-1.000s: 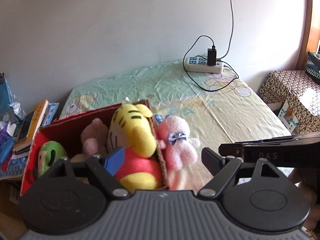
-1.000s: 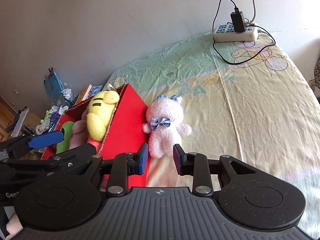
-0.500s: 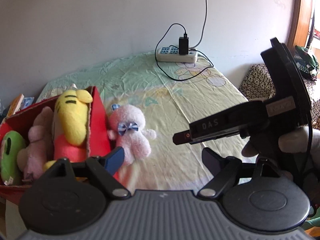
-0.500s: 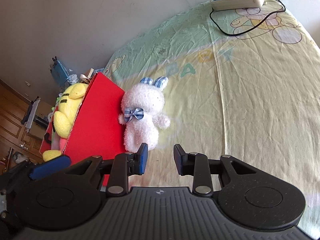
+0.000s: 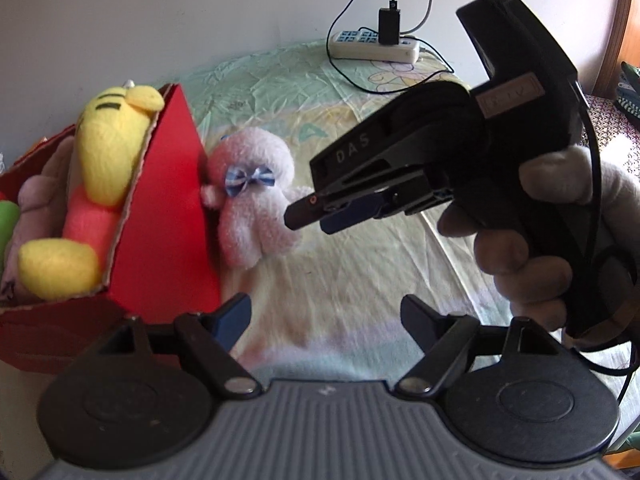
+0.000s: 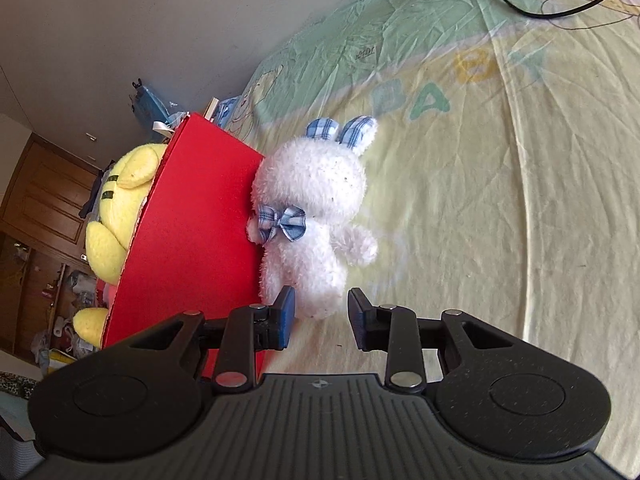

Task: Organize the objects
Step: 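Lower the right gripper onto the white bunny plush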

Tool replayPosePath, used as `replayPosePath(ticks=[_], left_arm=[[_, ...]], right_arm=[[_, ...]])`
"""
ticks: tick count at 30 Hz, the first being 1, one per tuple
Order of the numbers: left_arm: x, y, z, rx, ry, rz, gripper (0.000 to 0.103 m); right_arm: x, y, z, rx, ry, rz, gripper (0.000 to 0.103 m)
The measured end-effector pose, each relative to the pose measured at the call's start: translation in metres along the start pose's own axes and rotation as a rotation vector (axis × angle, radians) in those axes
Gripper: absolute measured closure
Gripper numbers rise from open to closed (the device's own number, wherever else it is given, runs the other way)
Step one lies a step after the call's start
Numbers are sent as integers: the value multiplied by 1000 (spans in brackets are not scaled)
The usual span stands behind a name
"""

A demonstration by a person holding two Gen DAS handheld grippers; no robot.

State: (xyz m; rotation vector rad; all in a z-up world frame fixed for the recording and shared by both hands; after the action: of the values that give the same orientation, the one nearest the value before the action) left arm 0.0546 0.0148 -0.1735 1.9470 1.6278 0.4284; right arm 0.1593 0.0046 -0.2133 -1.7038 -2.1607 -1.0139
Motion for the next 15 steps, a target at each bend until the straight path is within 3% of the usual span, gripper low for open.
replayPosePath(ticks=[9, 15], left_arm=[[10, -6, 3, 16, 2, -34, 20], [12, -5, 4, 17, -9, -51, 20]], right_arm=[[2, 1, 20, 29, 37, 27, 70], [-2, -1, 13, 19, 57, 45, 80]])
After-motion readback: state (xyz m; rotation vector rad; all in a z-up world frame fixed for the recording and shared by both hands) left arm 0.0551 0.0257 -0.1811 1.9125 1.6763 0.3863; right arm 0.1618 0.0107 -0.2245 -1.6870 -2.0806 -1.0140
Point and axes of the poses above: each gripper's, at about its wrist camera, not at the fingertips, and z roughly the way its jaws point, x to its left, y to its top, the point moved 10 cm from there along z, roughly the way its jaws point, and after that the axes turned 13 degrees about -y, right-handed, at the moved point
